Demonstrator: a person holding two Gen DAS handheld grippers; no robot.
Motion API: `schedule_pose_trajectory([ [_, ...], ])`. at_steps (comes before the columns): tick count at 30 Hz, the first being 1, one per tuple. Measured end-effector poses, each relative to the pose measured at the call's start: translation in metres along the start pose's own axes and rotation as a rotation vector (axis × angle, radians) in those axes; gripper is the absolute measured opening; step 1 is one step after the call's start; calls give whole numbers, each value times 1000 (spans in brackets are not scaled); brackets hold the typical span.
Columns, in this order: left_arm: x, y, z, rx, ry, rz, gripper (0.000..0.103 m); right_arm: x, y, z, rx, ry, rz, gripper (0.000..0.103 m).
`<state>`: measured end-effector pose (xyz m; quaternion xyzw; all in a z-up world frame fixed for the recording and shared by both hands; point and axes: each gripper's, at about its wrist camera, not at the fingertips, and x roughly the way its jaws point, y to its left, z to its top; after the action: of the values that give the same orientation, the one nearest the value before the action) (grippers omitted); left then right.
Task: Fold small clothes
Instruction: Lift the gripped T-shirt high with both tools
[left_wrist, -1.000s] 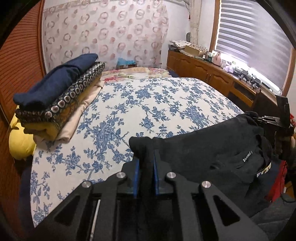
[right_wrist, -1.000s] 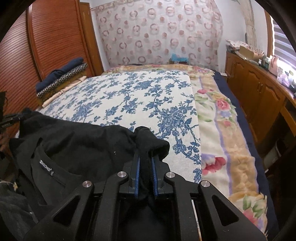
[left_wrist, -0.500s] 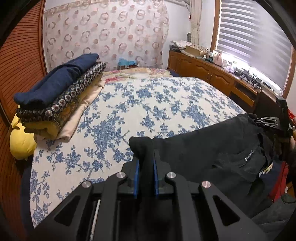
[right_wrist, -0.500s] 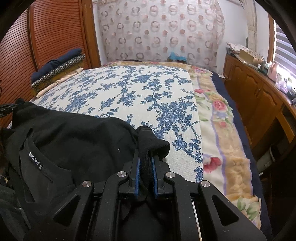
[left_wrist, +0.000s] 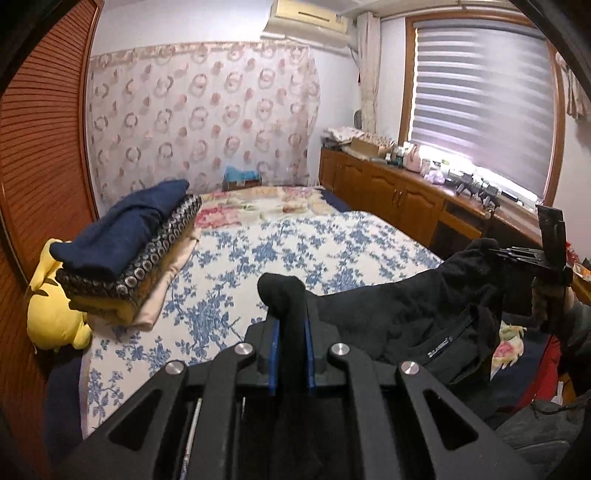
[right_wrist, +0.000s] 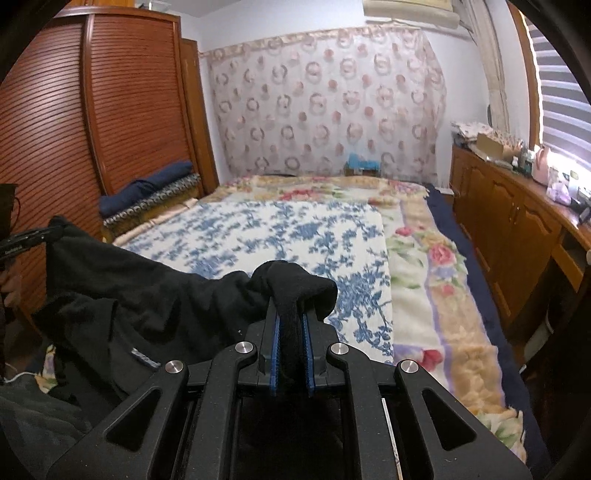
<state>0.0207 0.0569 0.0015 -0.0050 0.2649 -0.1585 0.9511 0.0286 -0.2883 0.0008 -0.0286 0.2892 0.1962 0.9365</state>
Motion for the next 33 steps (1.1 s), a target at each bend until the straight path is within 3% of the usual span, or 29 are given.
schedule_pose_trajectory([
  [19, -19, 0, 2, -3, -49, 18, 8, -27, 13, 8, -30, -48, 15, 8],
  [26, -61, -12, 15, 0, -155, -11, 7, -63, 25, 20, -55, -125, 45, 8],
  [33, -116, -6, 55, 5, -290, 4, 7, -122, 31, 61, -69, -282, 73, 7],
])
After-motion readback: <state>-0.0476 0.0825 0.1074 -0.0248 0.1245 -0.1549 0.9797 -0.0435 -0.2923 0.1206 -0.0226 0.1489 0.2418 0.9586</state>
